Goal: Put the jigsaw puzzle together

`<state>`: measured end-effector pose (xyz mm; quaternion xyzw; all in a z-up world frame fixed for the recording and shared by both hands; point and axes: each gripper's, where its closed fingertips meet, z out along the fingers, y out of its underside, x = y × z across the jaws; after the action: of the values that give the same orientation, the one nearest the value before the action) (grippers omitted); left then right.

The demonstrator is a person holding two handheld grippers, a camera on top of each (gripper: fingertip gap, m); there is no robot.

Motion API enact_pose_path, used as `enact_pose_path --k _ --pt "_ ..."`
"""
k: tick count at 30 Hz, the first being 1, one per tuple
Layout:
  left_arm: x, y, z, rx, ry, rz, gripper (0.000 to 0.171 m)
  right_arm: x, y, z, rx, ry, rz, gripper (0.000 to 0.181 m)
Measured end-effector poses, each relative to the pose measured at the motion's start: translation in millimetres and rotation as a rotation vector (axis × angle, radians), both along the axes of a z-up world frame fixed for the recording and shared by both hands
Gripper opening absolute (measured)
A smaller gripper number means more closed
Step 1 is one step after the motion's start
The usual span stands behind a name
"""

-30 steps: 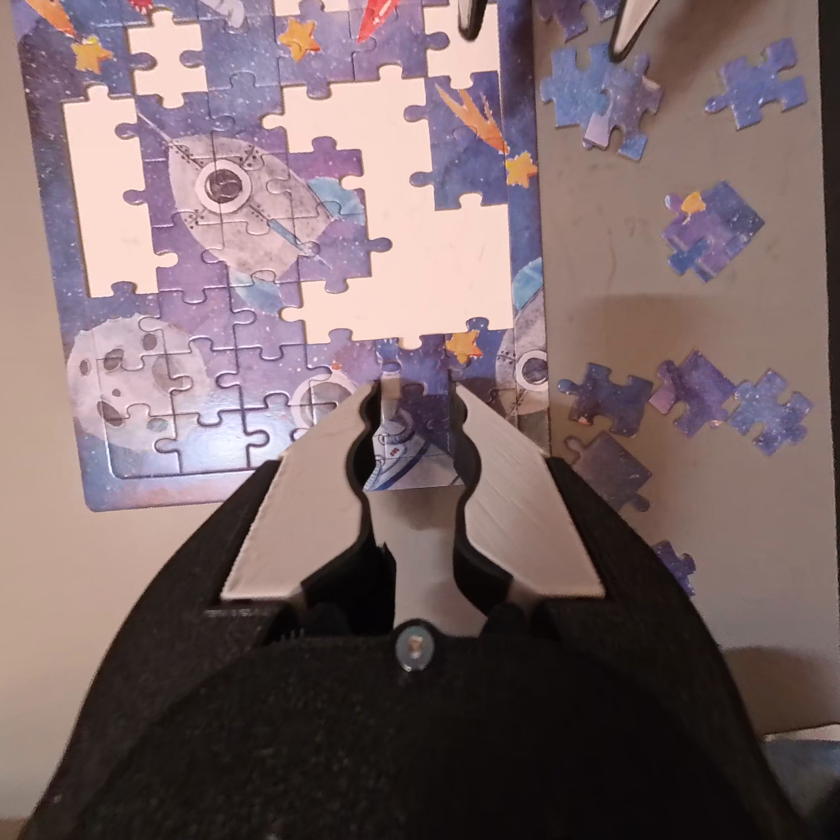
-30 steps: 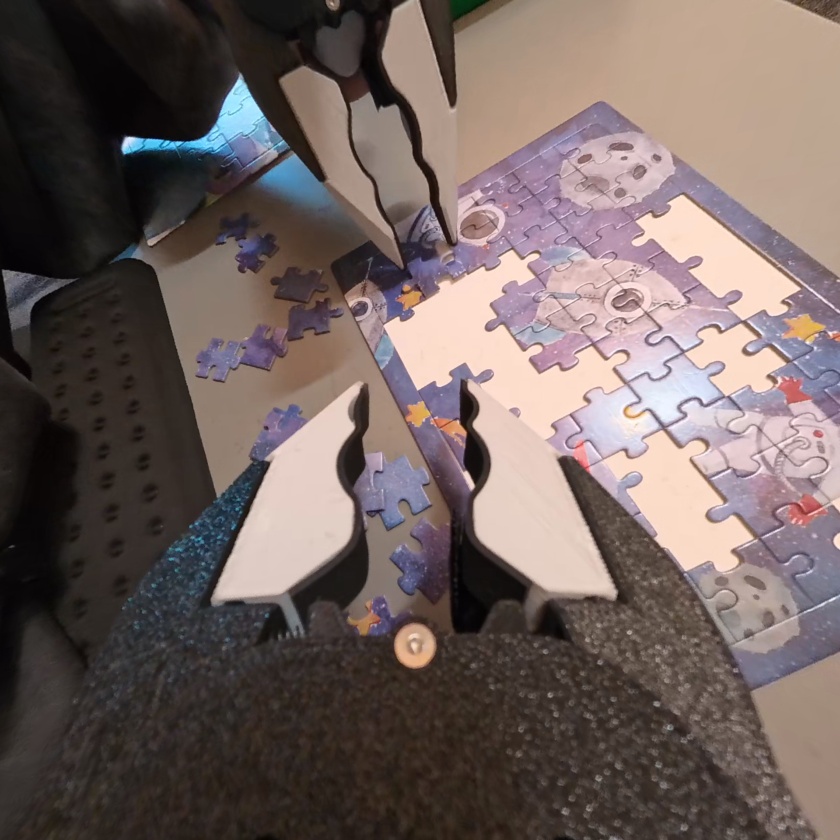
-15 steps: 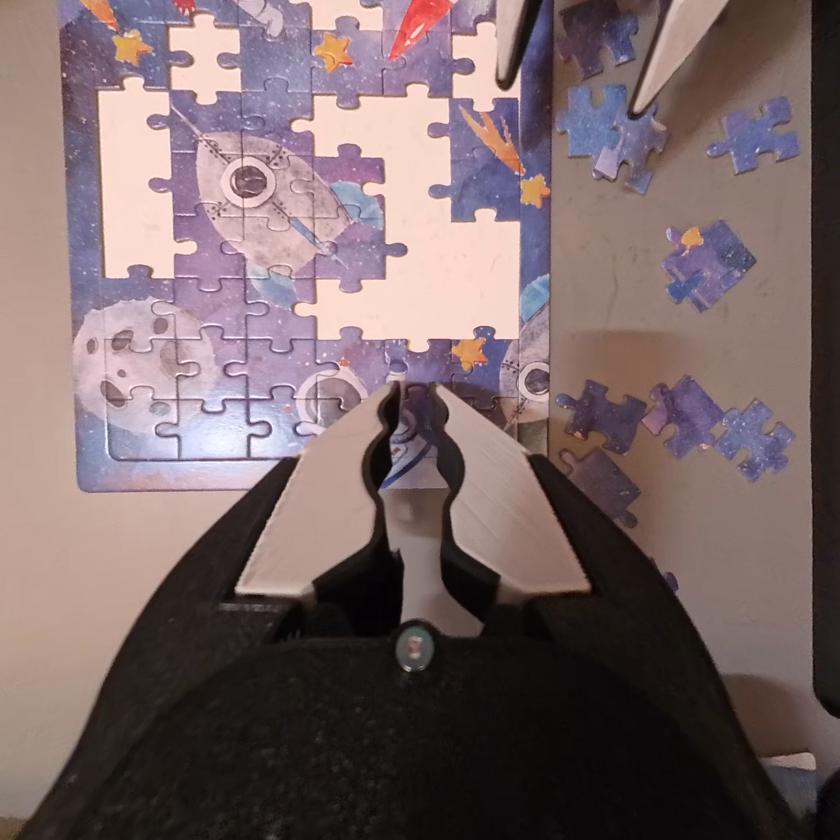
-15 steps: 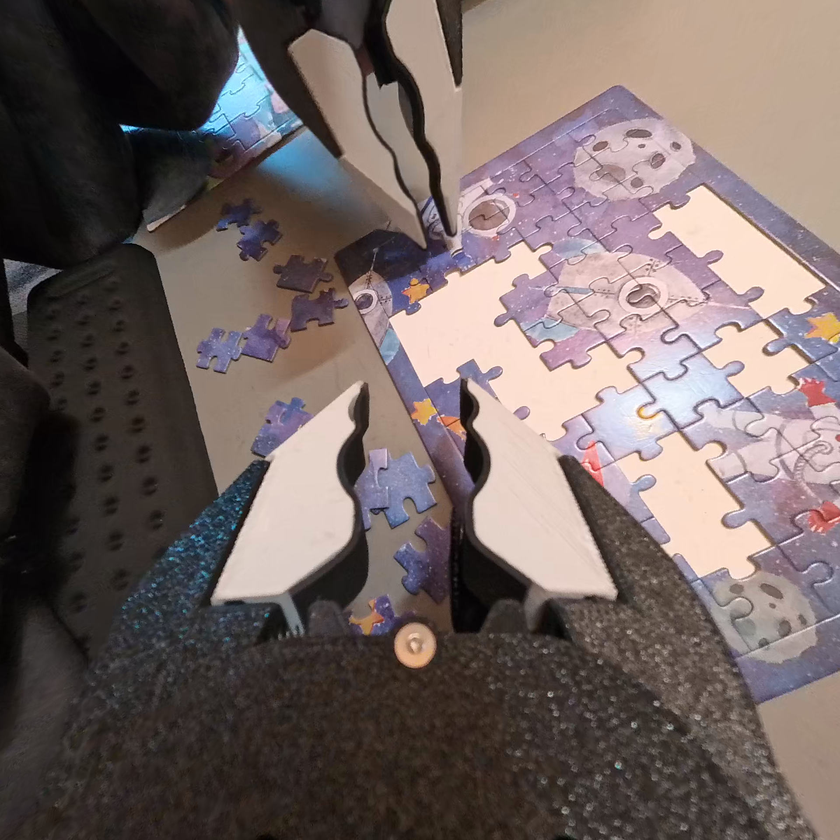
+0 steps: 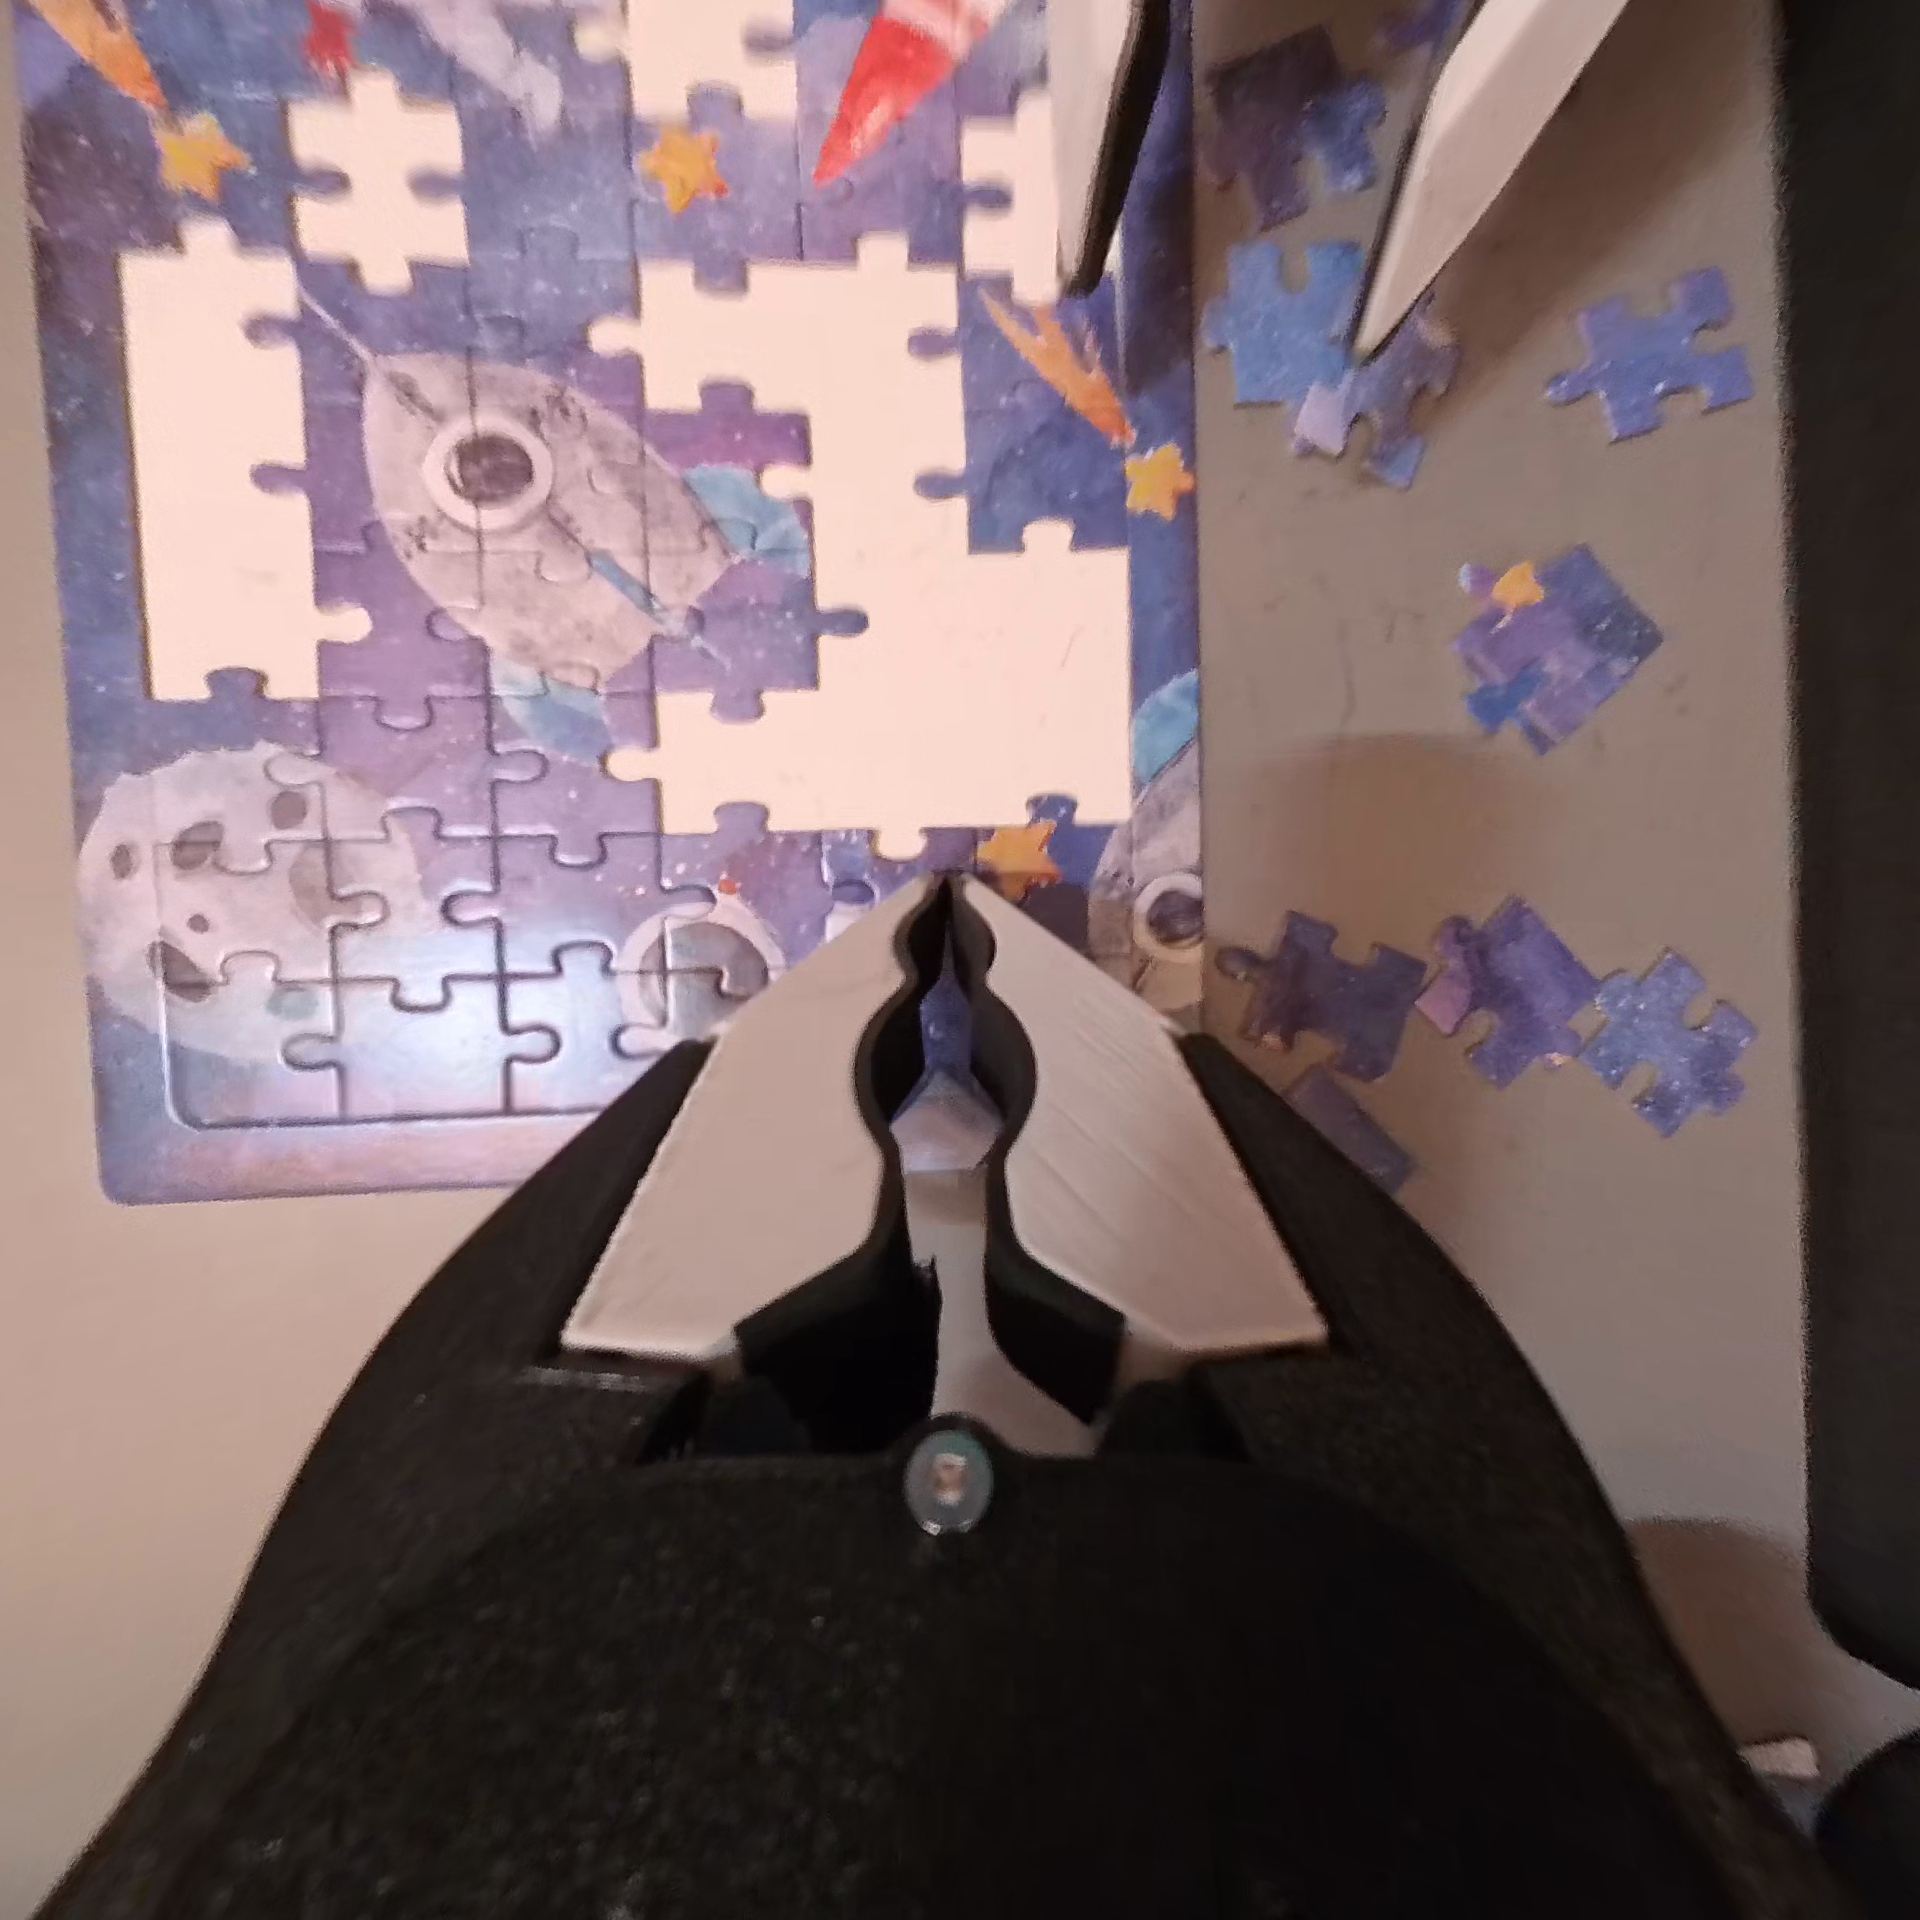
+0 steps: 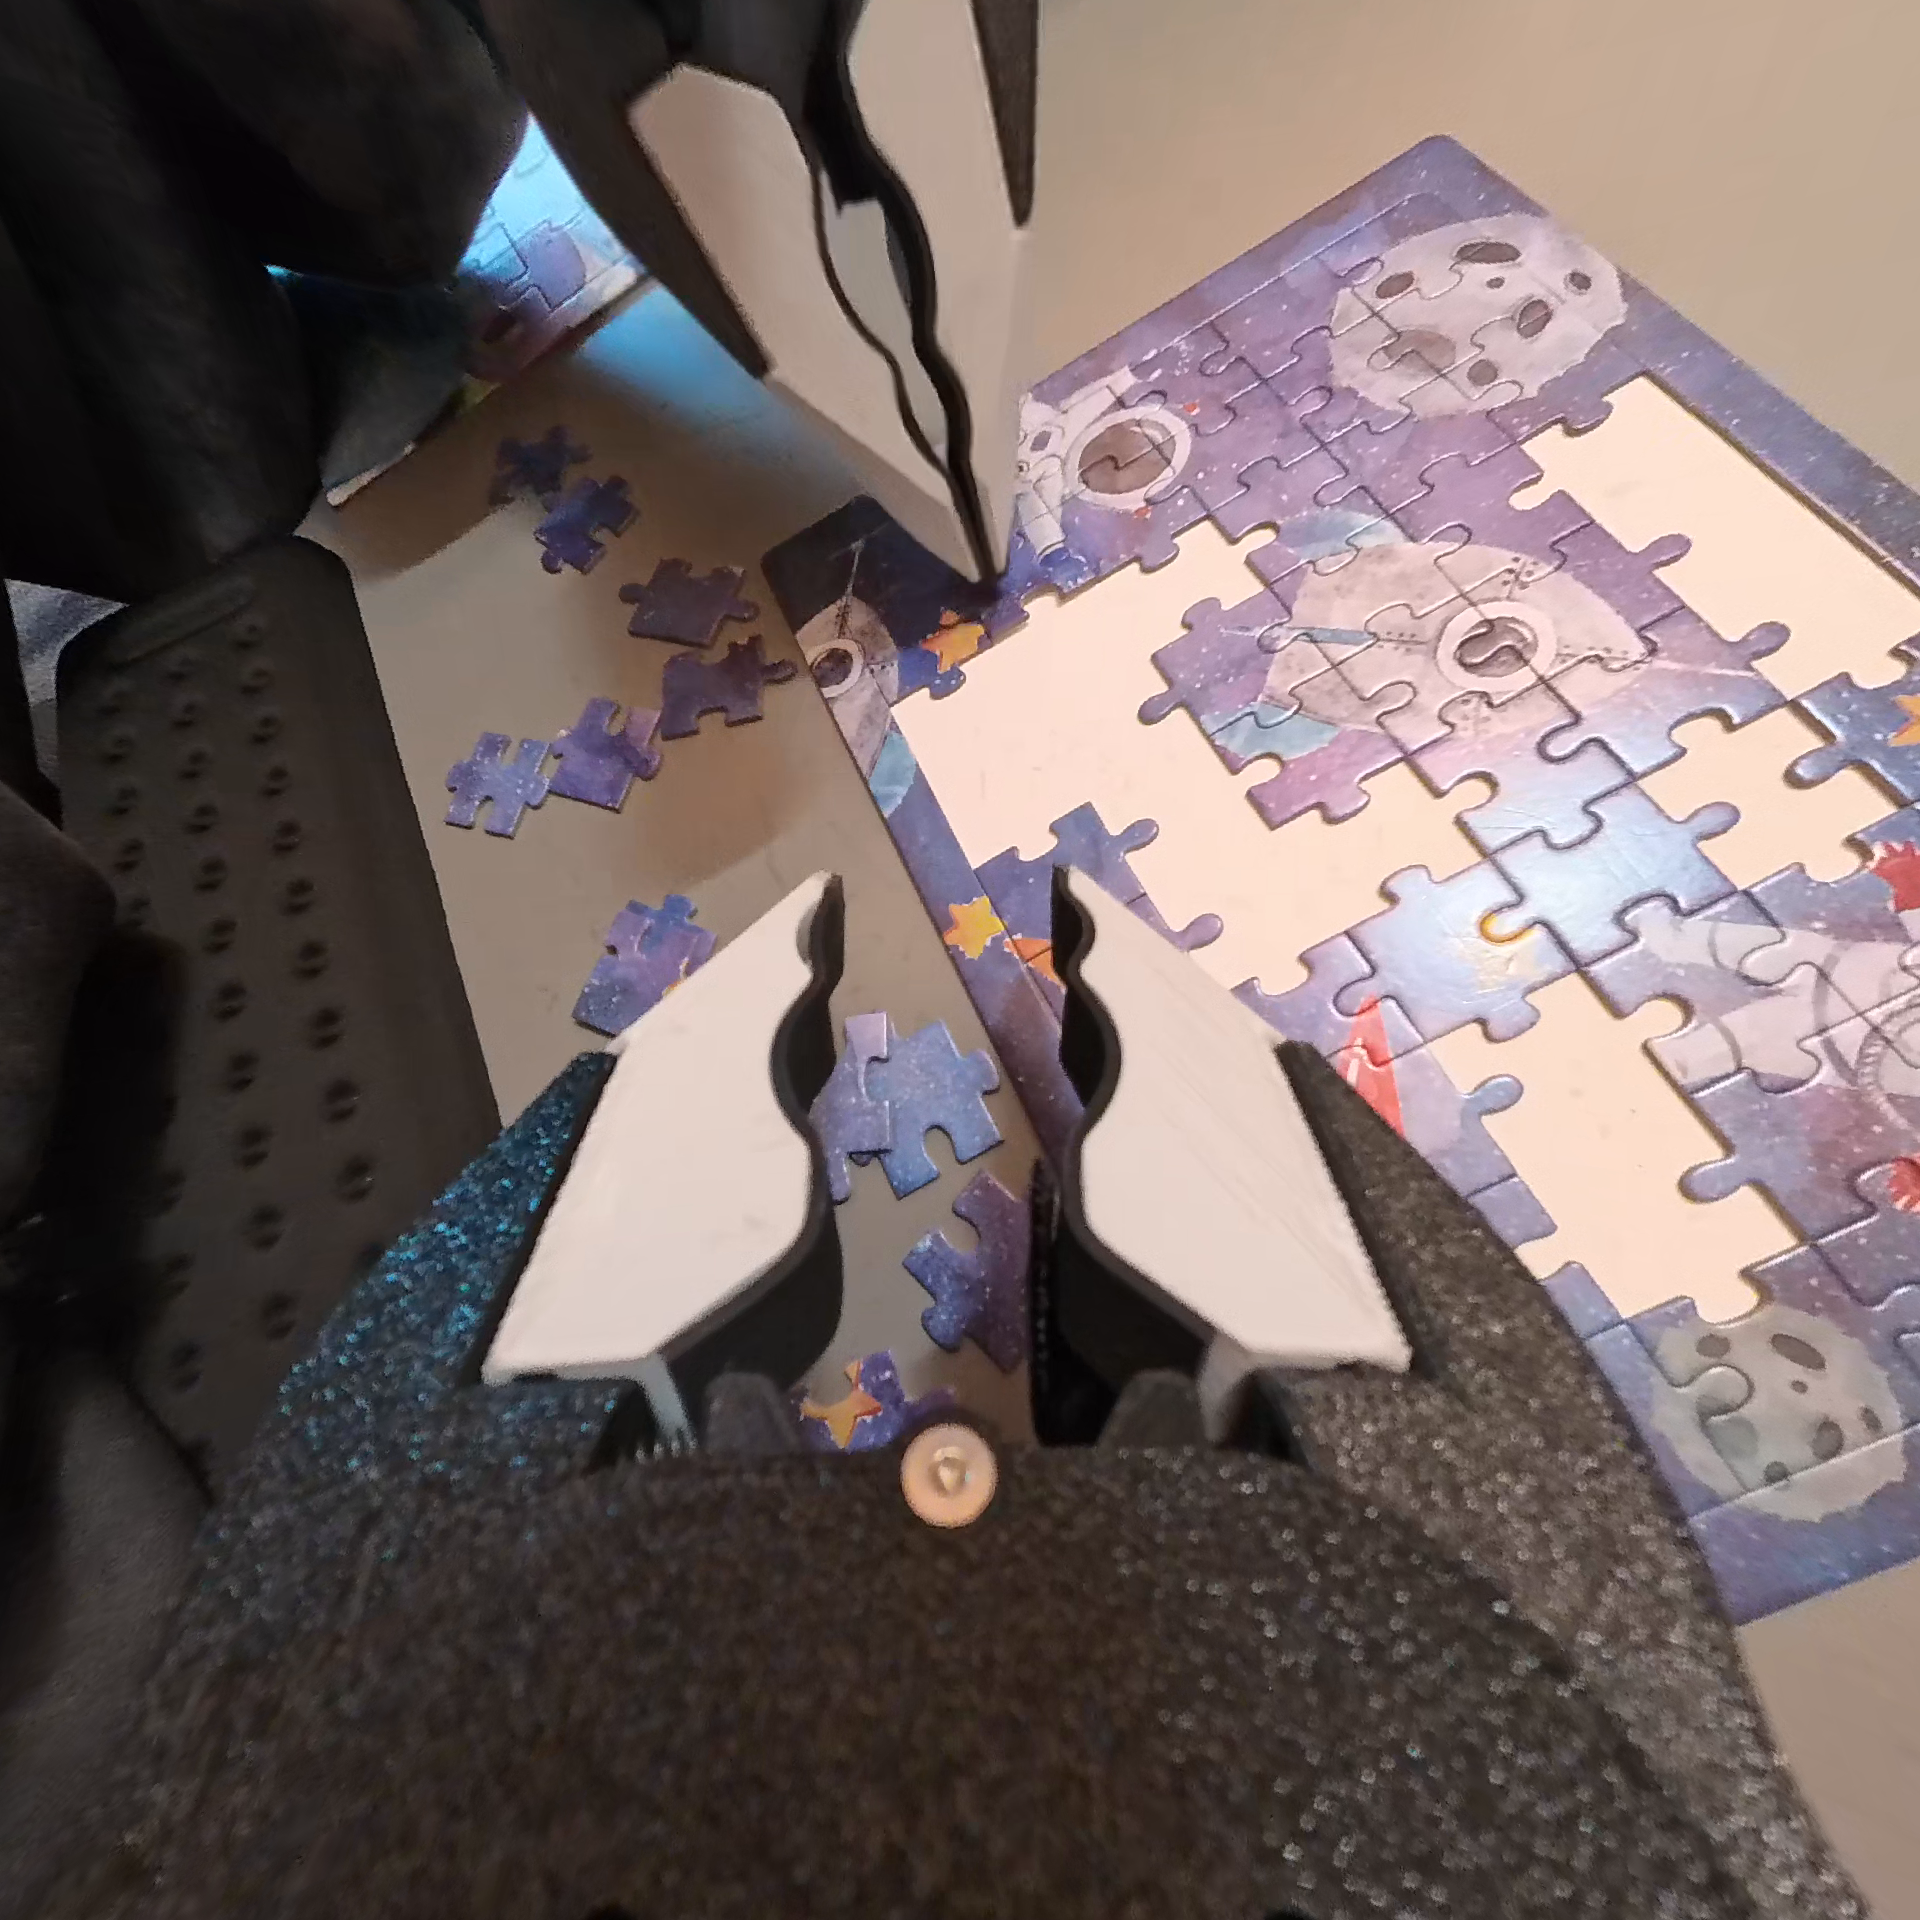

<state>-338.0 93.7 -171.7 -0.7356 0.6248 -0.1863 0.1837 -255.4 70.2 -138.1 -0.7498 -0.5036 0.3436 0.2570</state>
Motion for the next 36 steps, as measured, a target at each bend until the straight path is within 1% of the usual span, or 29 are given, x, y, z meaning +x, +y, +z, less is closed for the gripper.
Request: enact_pose_path --k 4,10,11,13,16,18,19,21,22,25,26,28,30,32,33,34,36 --pt "-0.1 -1.3 -1.7 -0.006 0.003 0.010 0.000 -0.3 -0.7 -2.0 0.005 -0.011 0.005 0.040" --pt "0.7 7.5 16.0 0.038 -0.052 0.049 0.000 -0.3 -1.4 -2.3 -0.001 -0.010 0.007 0.040" --pt "0.2 6.8 13.7 0.030 -0.051 0.054 0.000 -0.2 -1.4 -2.7 -0.001 -0.013 0.007 0.040" --pt "-4.1 6.0 1.2 0.033 -0.017 0.060 0.000 -0.5 -1.7 -3.4 -0.001 -0.015 0.009 0.040" --pt "-4.5 6.2 1.5 0.032 -0.025 0.074 0.000 0.0 -2.3 -4.1 -0.002 -0.020 0.011 0.040" --pt "0.5 13.3 11.2 0.073 -0.076 0.100 0.000 -0.4 -2.3 -5.0 0.000 -0.024 0.011 0.040" --pt "1.6 15.9 12.1 0.082 -0.089 0.113 0.000 -0.6 -2.1 -4.8 0.002 -0.024 0.011 0.040" --pt "-1.6 14.0 1.9 0.061 -0.056 0.113 0.000 -0.4 -1.9 -4.6 0.002 -0.022 0.010 0.040" --pt "-1.1 15.1 2.6 0.067 -0.062 0.113 0.000 -0.4 -1.5 -4.7 0.003 -0.022 0.010 0.040" --pt "3.4 22.1 11.5 0.094 -0.108 0.140 0.000 -0.3 -1.3 -4.3 0.003 -0.022 0.008 0.040" --pt "4.1 22.6 10.6 0.093 -0.114 0.145 0.000 -0.1 -1.4 -4.1 0.004 -0.021 0.008 0.040" --pt "-0.8 20.0 -0.6 0.088 -0.063 0.135 0.000 -0.4 -1.1 -4.1 0.007 -0.021 0.007 0.040" --pt "0.6 23.7 6.7 0.120 -0.083 0.146 0.000 -0.2 -0.7 -3.3 0.009 -0.018 0.006 0.040" --pt "7.7 25.5 22.7 0.112 -0.168 0.174 0.000 0.1 0.7 -2.5 0.011 -0.014 0.000 0.040" --pt "8.9 26.0 25.8 0.103 -0.195 0.184 0.000 0.5 1.4 -2.0 0.012 -0.011 -0.004 0.039" --pt "8.1 24.7 20.5 0.090 -0.182 0.183 0.000 0.6 2.3 -1.3 0.012 -0.007 -0.007 0.039" --pt "1.0 20.5 -0.3 0.099 -0.098 0.153 0.000 0.9 3.1 -0.2 0.011 -0.001 -0.012 0.039"
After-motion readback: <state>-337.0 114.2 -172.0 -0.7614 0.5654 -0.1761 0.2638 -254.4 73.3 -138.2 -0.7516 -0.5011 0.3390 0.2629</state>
